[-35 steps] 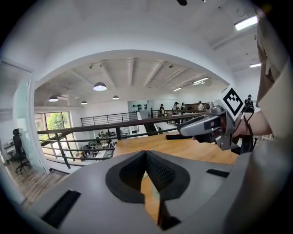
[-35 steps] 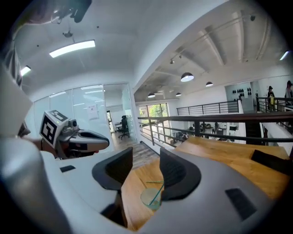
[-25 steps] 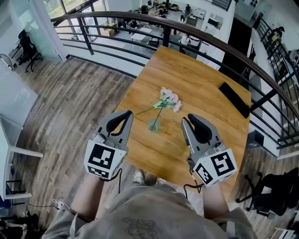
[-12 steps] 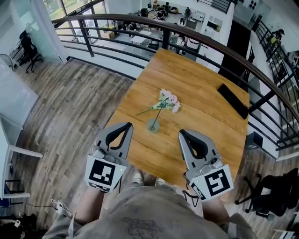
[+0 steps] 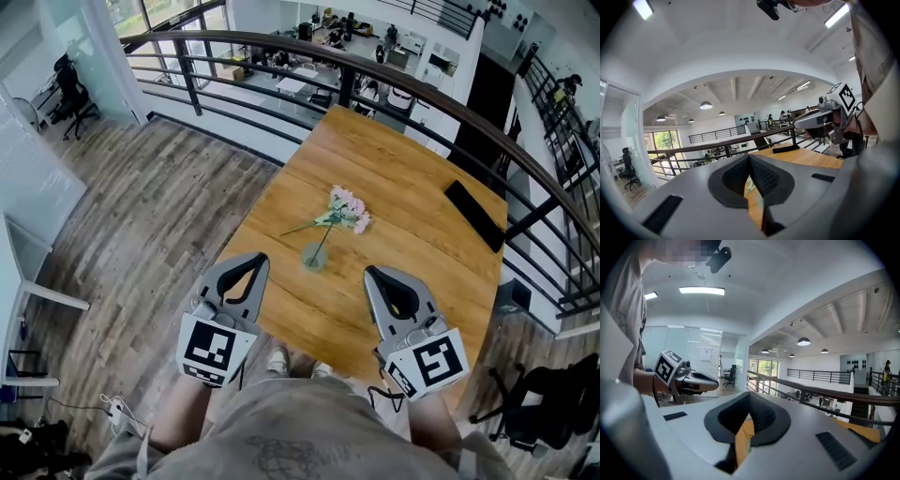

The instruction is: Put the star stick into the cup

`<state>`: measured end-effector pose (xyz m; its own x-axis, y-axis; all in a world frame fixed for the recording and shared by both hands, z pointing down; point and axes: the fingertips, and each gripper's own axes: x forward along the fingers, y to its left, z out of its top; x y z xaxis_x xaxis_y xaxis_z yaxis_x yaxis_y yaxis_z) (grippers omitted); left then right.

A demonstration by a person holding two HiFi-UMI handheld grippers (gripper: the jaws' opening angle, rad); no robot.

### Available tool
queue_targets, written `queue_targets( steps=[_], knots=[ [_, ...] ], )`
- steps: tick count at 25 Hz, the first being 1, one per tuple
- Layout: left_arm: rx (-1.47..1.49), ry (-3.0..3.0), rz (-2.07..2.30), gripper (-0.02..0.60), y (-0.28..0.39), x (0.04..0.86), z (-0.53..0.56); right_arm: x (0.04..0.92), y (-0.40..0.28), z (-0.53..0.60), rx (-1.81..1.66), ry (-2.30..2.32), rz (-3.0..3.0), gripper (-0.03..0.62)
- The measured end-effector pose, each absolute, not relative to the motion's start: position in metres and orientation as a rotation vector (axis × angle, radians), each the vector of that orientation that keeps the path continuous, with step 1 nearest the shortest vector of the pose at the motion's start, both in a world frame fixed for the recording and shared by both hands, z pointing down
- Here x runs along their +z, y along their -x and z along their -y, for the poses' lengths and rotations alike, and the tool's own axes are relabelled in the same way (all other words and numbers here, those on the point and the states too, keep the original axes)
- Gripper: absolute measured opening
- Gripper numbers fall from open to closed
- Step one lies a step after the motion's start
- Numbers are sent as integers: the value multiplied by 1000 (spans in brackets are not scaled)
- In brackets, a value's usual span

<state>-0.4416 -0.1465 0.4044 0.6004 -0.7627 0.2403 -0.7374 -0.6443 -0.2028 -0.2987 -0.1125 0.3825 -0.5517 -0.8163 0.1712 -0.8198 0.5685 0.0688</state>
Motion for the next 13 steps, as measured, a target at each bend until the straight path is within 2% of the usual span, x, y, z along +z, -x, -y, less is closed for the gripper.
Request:
queue_targets(
  steps=[13],
  knots=[
    [-481,2725,-1264,16,445,396,146,374,293,120,-17,-1425,2579,31]
  ],
)
